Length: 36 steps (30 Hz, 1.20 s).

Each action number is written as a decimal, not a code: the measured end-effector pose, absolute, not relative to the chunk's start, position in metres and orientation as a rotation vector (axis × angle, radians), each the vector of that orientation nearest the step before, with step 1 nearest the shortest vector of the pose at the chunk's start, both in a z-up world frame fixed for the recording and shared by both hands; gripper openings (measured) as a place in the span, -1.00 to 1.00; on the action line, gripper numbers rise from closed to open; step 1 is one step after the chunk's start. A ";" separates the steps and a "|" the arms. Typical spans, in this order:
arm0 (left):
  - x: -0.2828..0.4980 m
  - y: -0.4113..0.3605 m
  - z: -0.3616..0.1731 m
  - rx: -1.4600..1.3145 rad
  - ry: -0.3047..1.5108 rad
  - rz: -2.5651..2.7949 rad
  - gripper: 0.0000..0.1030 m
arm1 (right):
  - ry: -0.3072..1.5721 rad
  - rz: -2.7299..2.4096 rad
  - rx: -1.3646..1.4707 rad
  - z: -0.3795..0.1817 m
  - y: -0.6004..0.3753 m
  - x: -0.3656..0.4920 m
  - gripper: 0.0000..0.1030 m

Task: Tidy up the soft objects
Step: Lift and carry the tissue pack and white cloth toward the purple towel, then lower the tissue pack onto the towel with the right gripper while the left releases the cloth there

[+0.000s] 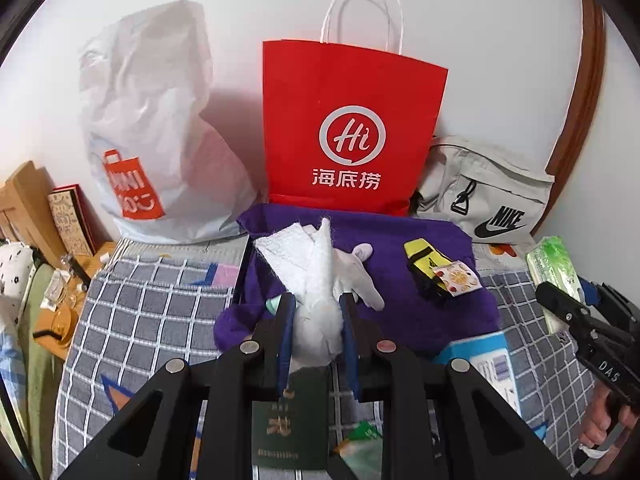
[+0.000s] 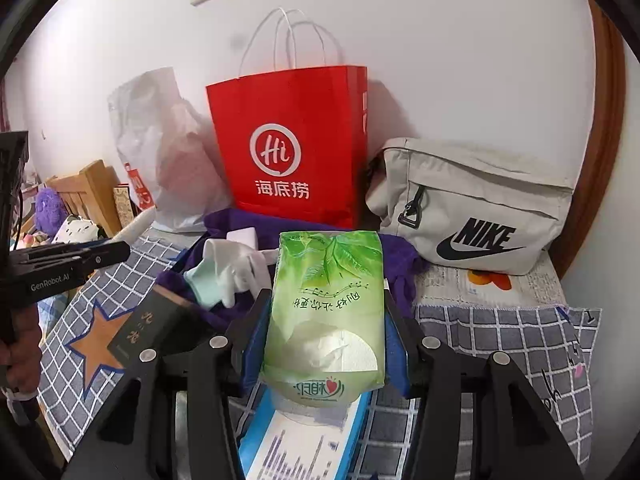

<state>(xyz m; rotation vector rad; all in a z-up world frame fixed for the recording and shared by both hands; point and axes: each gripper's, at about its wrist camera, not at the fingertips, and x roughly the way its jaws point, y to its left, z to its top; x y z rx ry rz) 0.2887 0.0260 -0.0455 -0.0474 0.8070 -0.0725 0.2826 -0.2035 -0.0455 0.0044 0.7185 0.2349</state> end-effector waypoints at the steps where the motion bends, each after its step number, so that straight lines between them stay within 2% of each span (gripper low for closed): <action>1: 0.295 0.026 -0.048 -0.047 0.815 -0.069 -0.58 | 0.721 0.237 0.010 -0.046 -0.204 0.288 -0.02; 19: 0.389 0.020 -0.095 -0.041 0.942 -0.088 -0.58 | 0.817 0.251 -0.008 -0.090 -0.199 0.384 -0.02; 36: 0.415 0.024 -0.142 -0.061 1.077 -0.109 -0.58 | 0.957 0.246 -0.007 -0.148 -0.204 0.431 -0.02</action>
